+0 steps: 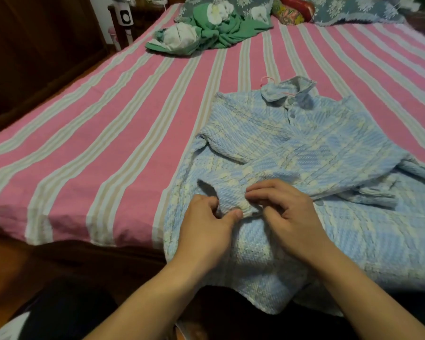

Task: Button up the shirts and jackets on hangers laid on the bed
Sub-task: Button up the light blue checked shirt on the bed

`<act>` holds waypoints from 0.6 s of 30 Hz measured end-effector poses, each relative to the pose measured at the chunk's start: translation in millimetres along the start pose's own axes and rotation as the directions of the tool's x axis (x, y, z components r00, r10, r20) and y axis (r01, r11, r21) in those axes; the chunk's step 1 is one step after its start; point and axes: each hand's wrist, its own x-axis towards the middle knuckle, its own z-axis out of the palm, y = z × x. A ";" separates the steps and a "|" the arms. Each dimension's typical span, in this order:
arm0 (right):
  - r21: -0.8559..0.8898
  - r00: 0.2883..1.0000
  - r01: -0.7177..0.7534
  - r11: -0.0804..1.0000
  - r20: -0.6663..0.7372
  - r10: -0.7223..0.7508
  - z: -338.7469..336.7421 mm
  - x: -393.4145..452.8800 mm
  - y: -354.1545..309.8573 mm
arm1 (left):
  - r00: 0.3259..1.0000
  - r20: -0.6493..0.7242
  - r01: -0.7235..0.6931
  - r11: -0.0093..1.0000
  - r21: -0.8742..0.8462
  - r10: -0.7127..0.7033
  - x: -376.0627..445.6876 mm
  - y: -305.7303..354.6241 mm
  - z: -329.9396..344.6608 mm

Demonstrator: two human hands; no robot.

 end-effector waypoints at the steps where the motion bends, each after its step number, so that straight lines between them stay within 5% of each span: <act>1: 0.004 1.000 0.003 1.000 0.004 -0.003 0.0 -0.2 -0.5 | 1.000 -0.003 -0.007 0.999 -0.041 0.007 -0.9 -0.4 1.1; 7: 0.074 0.999 -0.020 0.997 0.039 0.017 -0.3 -0.6 -1.3 | 0.990 0.139 0.109 0.834 -0.541 -0.040 -0.7 5.2 5.8; 18: -0.019 0.998 0.027 0.999 0.060 -0.026 0.5 -2.2 0.3 | 0.985 0.124 0.175 0.683 -0.710 -0.123 -2.2 14.6 10.8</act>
